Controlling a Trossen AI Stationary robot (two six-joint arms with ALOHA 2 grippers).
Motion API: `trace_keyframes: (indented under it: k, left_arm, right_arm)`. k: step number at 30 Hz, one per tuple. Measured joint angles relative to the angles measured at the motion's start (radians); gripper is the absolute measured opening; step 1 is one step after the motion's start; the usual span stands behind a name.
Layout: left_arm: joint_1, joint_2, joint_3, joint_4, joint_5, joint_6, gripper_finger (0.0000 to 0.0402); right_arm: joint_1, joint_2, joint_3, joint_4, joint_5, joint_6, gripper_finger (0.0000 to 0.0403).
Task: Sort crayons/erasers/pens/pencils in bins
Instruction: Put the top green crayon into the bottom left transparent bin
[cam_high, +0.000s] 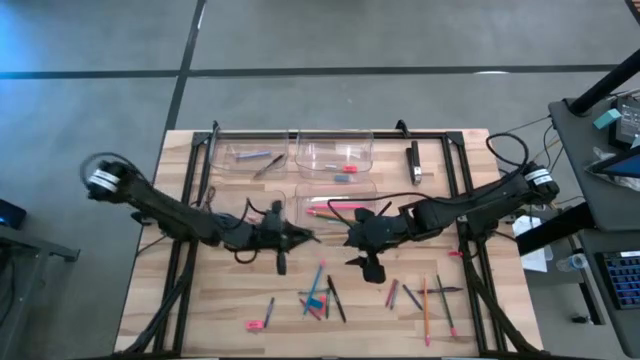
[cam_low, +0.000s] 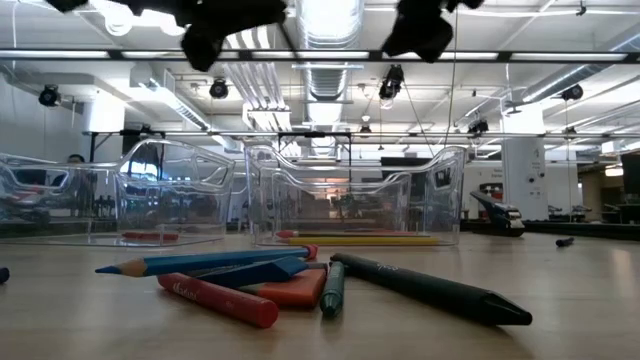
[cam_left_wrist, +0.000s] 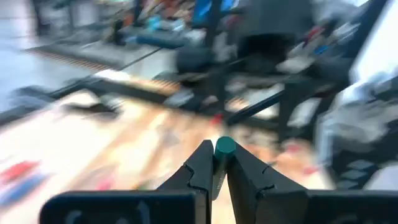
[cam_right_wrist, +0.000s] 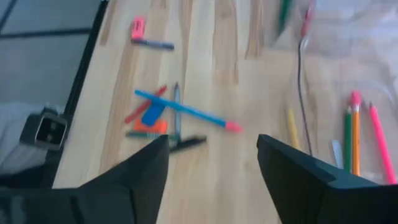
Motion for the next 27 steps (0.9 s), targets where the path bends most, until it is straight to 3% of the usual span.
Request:
trace_keyframes:
  k: [8, 15, 21, 27]
  left_arm:
    - [0.000, -0.260, 0.107, -0.763, -0.206, -0.129, 0.0012]
    - [0.032, -0.286, 0.258, -1.385, -0.214, -0.308, 0.0012]
    - [0.116, -0.171, 0.291, -1.657, -0.086, -0.340, 0.0012]
    - [0.196, -0.016, 0.279, -1.726, 0.025, -0.216, 0.0018]
  right_arm:
    - [0.057, -0.045, -0.056, -0.045, 0.011, 0.056, 0.0246]
    - [0.078, -0.089, -0.088, -0.053, 0.018, 0.104, 0.0235]
    - [0.083, -0.129, -0.098, -0.092, 0.038, 0.113, 0.0235]
    - [0.098, -0.151, -0.100, -0.115, 0.042, 0.143, 0.0233]
